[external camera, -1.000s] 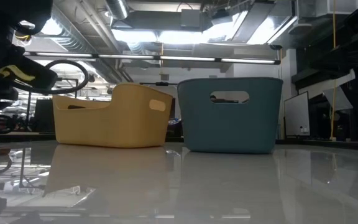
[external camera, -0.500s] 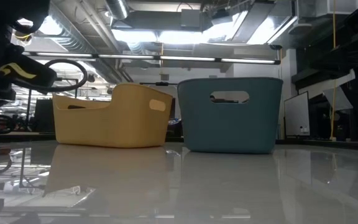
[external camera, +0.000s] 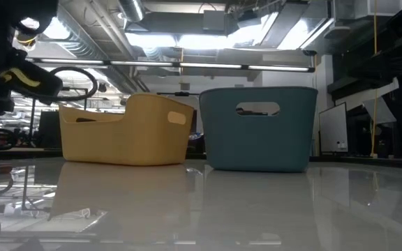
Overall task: Sort batteries
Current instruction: Put the black battery into the blue bin
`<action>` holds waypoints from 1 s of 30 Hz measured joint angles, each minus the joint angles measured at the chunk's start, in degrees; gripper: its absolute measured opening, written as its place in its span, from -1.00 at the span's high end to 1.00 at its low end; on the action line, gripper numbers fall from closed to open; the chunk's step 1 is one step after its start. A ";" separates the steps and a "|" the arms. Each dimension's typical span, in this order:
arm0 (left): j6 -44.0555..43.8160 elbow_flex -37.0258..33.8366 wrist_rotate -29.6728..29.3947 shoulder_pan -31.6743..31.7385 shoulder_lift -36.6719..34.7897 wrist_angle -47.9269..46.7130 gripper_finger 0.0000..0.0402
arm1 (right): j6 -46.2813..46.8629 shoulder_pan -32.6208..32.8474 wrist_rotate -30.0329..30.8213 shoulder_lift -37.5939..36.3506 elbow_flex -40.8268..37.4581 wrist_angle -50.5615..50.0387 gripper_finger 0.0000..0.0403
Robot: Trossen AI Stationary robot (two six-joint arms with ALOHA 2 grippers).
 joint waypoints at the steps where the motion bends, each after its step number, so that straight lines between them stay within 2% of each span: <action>1: 0.17 0.20 0.10 0.00 -0.13 0.00 0.89 | 0.00 0.02 -0.02 0.00 0.02 -0.02 0.28; 5: 1.46 1.72 1.43 0.04 -0.54 0.10 0.94 | 0.01 0.01 -0.01 -0.01 0.02 -0.02 0.28; 10: 2.85 3.96 3.12 0.04 -0.62 0.10 0.90 | 0.01 0.01 0.00 -0.02 0.00 -0.03 0.28; 20: 5.37 7.92 3.09 0.82 -0.64 1.55 0.92 | 0.00 0.00 0.00 0.00 0.00 -0.02 0.28; 25: 8.08 7.97 1.53 2.99 -0.64 9.37 0.89 | 0.01 0.01 -0.02 -0.01 0.00 -0.01 0.28; 30: 15.19 7.99 -2.55 6.44 -0.64 23.27 0.91 | 0.02 0.01 -0.01 -0.01 0.00 -0.03 0.28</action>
